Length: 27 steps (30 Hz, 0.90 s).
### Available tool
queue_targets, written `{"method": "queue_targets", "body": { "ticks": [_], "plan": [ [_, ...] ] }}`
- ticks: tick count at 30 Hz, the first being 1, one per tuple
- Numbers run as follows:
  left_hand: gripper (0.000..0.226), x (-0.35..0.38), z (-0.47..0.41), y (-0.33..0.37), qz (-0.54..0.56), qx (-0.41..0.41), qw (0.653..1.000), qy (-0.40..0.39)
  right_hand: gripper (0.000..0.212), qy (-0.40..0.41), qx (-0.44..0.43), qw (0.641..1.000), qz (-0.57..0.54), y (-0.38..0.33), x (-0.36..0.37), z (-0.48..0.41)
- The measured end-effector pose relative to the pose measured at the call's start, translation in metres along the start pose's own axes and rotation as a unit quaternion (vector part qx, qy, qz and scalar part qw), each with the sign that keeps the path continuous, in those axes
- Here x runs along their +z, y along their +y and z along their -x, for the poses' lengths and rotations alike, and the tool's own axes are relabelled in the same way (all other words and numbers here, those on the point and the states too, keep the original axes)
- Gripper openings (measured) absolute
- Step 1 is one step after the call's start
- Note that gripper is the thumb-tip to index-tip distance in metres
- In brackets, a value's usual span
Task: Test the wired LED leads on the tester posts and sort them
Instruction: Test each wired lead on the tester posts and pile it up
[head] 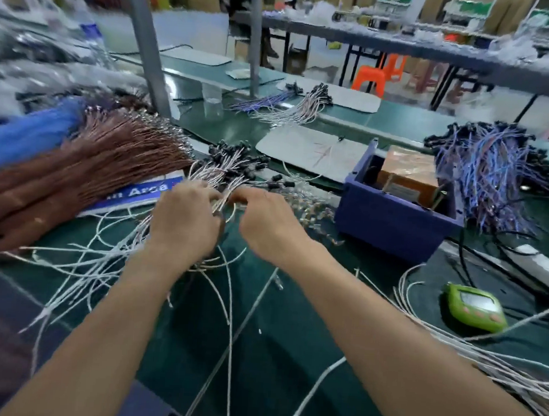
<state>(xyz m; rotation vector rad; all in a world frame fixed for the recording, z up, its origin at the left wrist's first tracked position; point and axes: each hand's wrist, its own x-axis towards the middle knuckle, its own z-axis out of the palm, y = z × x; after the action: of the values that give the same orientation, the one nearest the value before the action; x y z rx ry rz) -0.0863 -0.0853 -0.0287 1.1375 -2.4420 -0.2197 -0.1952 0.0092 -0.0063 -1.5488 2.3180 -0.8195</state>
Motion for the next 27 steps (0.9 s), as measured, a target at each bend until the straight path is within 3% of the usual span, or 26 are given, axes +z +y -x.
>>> {"method": "queue_targets", "body": {
  "ticks": [3, 6, 12, 15, 17, 20, 27],
  "plan": [
    [0.059, 0.004, -0.004, -0.039, -0.063, -0.024, 0.994, -0.080, 0.064, -0.073, -0.031, 0.995, 0.064, -0.019, 0.026, -0.032],
    [0.072, 0.014, 0.002, -0.058, -0.053, -0.020, 0.991, -0.121, 0.068, -0.120, -0.049, 0.985, 0.111, -0.027, 0.047, -0.054],
    [0.063, 0.026, 0.013, -0.067, 0.024, -0.023, 0.999, -0.024, 0.048, -0.082, -0.048, 0.982, 0.163, -0.031, 0.059, -0.082],
    [0.062, 0.032, 0.015, -0.068, 0.032, -0.023, 0.999, 0.013, 0.061, 0.002, -0.013, 0.992, 0.123, -0.026, 0.055, -0.103],
    [0.064, 0.033, 0.015, -0.067, 0.046, -0.015, 0.998, 0.035, 0.074, -0.041, -0.023, 0.990, 0.136, -0.024, 0.056, -0.115],
    [0.064, 0.033, 0.015, -0.065, 0.075, -0.003, 0.996, 0.056, 0.068, -0.086, -0.044, 0.980, 0.174, -0.023, 0.059, -0.127],
    [0.059, 0.024, 0.022, -0.062, 0.150, -0.019, 0.980, 0.127, 0.032, 0.141, -0.088, 0.977, 0.130, -0.019, 0.048, -0.129]
  ]
}}
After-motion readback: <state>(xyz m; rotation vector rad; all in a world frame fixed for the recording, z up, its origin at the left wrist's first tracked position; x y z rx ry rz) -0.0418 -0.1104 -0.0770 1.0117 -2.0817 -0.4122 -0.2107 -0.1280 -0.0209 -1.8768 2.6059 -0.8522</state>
